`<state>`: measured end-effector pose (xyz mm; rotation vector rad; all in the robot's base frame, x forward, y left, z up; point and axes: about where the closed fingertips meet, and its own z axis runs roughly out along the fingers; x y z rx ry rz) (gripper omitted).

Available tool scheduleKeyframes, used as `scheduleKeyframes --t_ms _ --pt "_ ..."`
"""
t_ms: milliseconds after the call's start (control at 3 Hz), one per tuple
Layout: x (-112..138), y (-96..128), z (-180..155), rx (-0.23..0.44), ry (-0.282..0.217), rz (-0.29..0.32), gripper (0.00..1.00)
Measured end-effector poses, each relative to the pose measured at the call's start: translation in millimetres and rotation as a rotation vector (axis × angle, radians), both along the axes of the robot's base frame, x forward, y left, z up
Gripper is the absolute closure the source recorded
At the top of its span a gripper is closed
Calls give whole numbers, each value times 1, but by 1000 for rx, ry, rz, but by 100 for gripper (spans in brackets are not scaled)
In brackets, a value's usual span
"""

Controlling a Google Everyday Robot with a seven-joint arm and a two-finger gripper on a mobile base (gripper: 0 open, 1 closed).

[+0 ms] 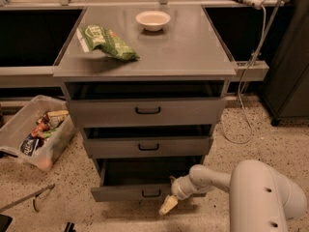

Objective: Open bottom drawer

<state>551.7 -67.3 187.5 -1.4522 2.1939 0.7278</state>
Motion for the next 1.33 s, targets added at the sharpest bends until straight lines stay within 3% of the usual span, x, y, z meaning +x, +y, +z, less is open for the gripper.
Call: scheduleKeyframes --t_ms 333,1333 --pt "0 0 0 0 0 0 0" --pt "-89 -2 10 19 107 -17 0"
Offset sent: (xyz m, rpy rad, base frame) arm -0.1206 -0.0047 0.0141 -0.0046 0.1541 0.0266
